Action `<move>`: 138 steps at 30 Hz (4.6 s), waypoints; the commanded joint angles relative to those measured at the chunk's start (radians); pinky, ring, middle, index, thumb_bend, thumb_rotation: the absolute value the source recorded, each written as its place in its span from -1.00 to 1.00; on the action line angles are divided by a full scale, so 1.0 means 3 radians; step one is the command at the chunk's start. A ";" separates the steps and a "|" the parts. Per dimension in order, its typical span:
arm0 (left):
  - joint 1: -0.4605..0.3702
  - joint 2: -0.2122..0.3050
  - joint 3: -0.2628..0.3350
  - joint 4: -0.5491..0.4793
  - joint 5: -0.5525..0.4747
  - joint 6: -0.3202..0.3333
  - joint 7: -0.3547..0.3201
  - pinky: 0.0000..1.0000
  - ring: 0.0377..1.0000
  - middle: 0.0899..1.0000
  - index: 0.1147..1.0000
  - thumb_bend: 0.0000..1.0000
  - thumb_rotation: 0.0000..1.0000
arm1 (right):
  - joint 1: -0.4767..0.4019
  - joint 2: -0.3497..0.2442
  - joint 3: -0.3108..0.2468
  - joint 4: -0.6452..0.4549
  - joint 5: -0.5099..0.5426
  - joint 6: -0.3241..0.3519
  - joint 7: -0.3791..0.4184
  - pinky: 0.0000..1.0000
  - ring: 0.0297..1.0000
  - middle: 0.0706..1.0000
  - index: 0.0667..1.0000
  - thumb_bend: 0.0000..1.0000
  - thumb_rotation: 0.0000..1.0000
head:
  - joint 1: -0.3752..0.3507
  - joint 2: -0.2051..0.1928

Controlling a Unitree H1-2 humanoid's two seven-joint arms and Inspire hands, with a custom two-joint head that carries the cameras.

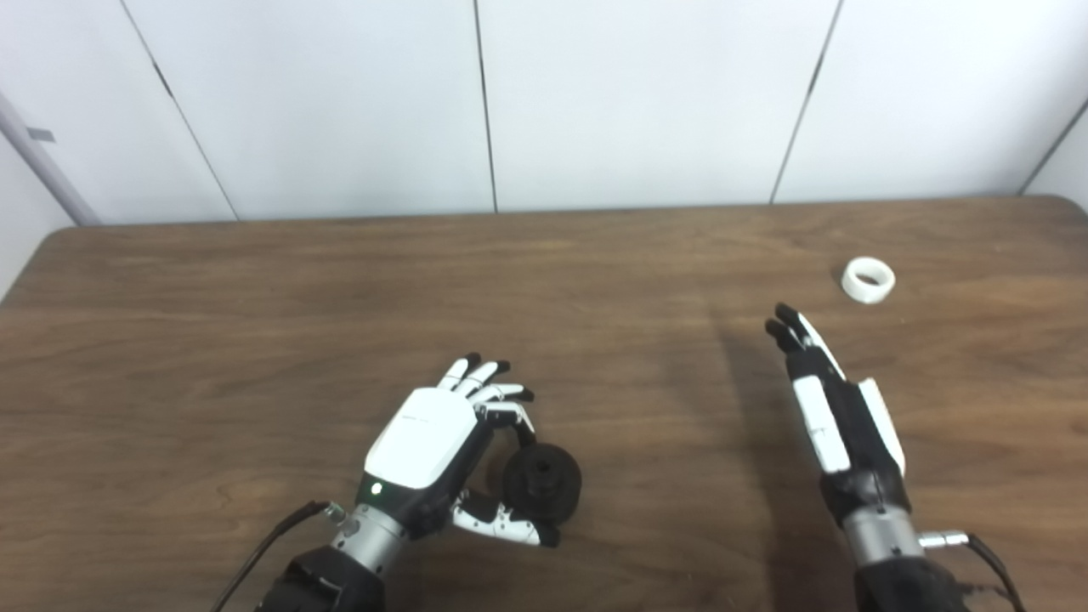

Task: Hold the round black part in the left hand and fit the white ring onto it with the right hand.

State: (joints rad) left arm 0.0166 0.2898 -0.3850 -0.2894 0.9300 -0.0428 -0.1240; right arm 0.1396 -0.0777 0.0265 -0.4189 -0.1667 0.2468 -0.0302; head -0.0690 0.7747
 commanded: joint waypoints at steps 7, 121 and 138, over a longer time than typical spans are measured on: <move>-0.0050 0.0004 -0.0047 0.0165 0.0174 -0.0274 0.0257 1.00 0.84 0.55 -0.17 0.05 -0.89 | -0.0071 0.0114 -0.0008 -0.0249 -0.0009 0.0146 -0.0029 1.00 0.93 0.81 0.84 0.34 1.00 | -0.0054 0.0062; 0.0130 0.0215 0.0224 0.0304 0.0054 -0.0499 0.0298 1.00 0.78 0.51 -0.17 0.05 -0.90 | -0.2500 -0.1309 -0.0190 0.2394 -0.2419 0.0742 0.1182 1.00 1.00 0.86 0.28 0.77 -0.40 | -0.1310 -0.0130; 0.0117 0.0199 0.0222 0.0321 0.0063 -0.0484 0.0293 1.00 0.80 0.52 -0.16 0.05 -0.90 | -0.2450 -0.1270 -0.0213 0.2349 -0.2341 0.0743 0.1086 1.00 0.99 0.79 -0.10 0.05 -0.70 | -0.1296 -0.0135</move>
State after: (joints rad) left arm 0.0475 0.3325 -0.3224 -0.1859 0.9341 -0.2040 -0.0165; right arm -0.5506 -0.4420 -0.0242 0.3196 -0.8702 0.4714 0.3237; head -0.4587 0.7332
